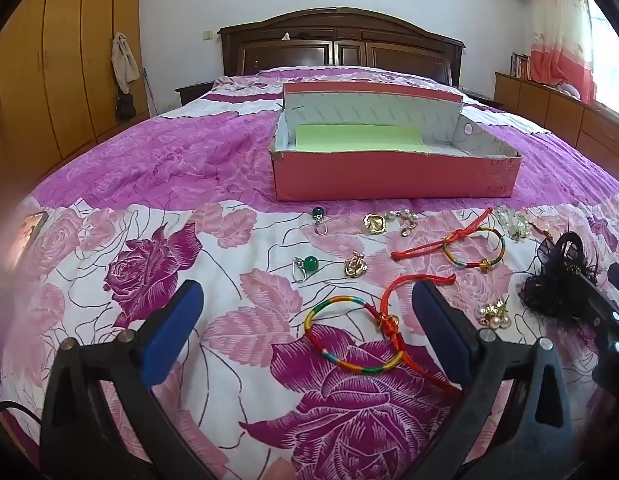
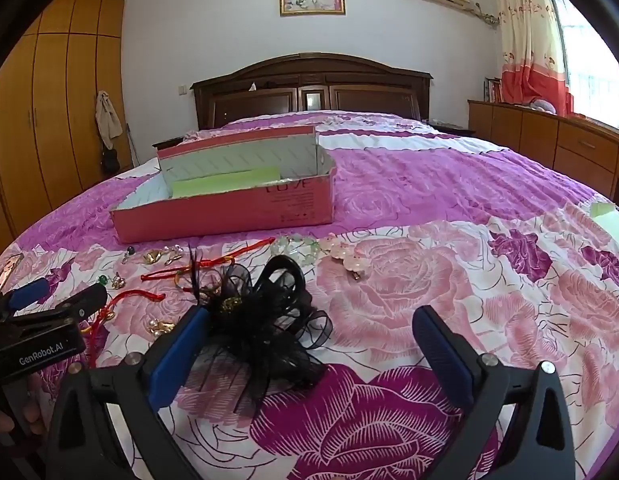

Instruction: Organize jewelry

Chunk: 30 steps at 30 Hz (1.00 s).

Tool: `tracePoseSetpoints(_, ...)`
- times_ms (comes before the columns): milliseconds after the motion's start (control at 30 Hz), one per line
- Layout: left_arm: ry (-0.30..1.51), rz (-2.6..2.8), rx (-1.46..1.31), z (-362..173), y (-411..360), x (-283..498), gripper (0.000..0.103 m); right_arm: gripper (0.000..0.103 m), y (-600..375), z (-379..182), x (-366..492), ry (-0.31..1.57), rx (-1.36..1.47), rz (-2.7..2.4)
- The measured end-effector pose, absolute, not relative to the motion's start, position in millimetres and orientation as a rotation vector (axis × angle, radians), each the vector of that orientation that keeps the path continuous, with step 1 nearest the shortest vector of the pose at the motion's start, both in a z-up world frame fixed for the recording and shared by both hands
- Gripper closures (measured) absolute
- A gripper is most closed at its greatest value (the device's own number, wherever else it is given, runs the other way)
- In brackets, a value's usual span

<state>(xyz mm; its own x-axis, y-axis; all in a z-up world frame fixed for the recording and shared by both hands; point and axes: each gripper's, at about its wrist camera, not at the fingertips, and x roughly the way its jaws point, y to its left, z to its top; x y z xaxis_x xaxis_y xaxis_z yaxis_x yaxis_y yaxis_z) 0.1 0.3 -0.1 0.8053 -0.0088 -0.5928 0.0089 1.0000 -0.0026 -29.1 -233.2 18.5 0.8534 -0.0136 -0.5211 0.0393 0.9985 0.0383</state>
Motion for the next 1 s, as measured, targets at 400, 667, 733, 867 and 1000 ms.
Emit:
tracePoseSetpoints(400, 0.633, -0.010, 0.002, -0.2, 0.3, 0.2, 0.006, 0.000, -232.2, 19.3, -30.1, 0.541, 0.053, -0.026)
tracePoseSetpoints(667, 0.633, -0.010, 0.003, -0.3, 0.3, 0.2, 0.006, 0.000, -231.5, 20.0, -30.4, 0.540, 0.051, -0.027)
tracePoseSetpoints(733, 0.633, -0.010, 0.003, -0.3, 0.3, 0.3, 0.006, 0.000, -231.4, 20.0, -30.4, 0.540, 0.050, -0.027)
tracePoseSetpoints(867, 0.632, -0.010, 0.003, -0.2, 0.4, 0.2, 0.006, 0.000, -231.2, 20.1, -30.6, 0.540, 0.049, -0.028)
tracePoseSetpoints(1000, 0.632, -0.009, 0.003, -0.2, 0.3, 0.2, 0.006, 0.000, -231.1, 20.2, -30.7, 0.539, 0.049, -0.028)
